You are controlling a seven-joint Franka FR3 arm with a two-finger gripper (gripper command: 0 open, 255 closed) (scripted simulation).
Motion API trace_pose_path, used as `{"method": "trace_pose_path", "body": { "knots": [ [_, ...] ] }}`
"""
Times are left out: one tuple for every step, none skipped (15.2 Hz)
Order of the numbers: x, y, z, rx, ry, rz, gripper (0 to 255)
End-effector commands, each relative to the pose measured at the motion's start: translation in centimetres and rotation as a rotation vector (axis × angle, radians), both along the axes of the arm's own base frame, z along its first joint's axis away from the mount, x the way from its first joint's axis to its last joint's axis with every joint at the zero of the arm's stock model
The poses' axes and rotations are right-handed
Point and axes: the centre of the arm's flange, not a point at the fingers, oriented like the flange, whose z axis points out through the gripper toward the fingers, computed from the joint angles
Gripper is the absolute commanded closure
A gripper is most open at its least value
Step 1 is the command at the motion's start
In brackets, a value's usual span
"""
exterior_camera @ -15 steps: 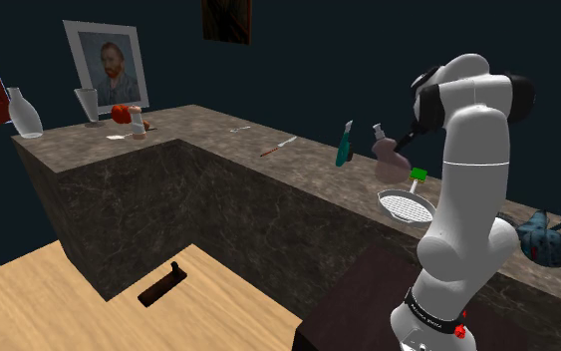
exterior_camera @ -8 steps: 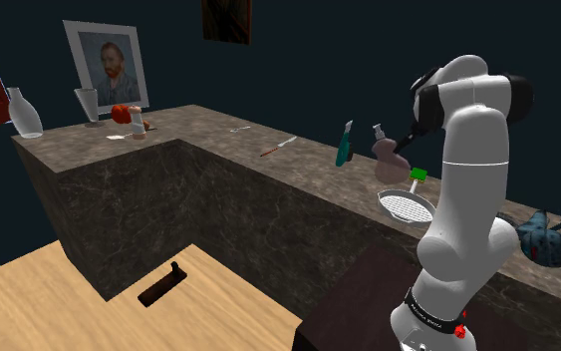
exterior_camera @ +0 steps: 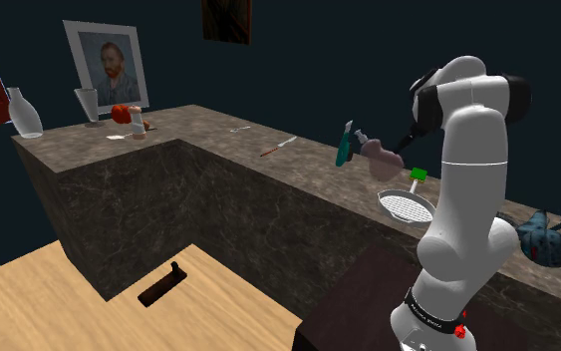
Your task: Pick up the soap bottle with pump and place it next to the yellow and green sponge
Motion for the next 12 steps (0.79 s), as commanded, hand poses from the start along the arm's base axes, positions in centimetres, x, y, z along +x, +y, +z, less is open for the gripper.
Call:
{"method": "trace_pose_path", "body": {
  "knots": [
    [-0.1, 0.1, -0.1, 0.000, 0.000, 0.000, 0],
    [-0.6, 0.0, 1.1, 0.000, 0.000, 0.000, 0],
    [-1.1, -0.1, 2.4, 0.000, 0.000, 0.000, 0],
    [-1.7, -0.2, 3.6, 0.000, 0.000, 0.000, 0],
    [-2.1, -0.3, 4.5, 0.000, 0.000, 0.000, 0],
    [-2.1, -0.3, 4.5, 0.000, 0.000, 0.000, 0],
    [-2.1, -0.3, 4.5, 0.000, 0.000, 0.000, 0],
    [-2.1, -0.3, 4.5, 0.000, 0.000, 0.000, 0],
    [-2.1, -0.3, 4.5, 0.000, 0.000, 0.000, 0],
    [-2.1, -0.3, 4.5, 0.000, 0.000, 0.000, 0],
    [-2.1, -0.3, 4.5, 0.000, 0.000, 0.000, 0],
    [-2.1, -0.3, 4.5, 0.000, 0.000, 0.000, 0]
  ]
}}
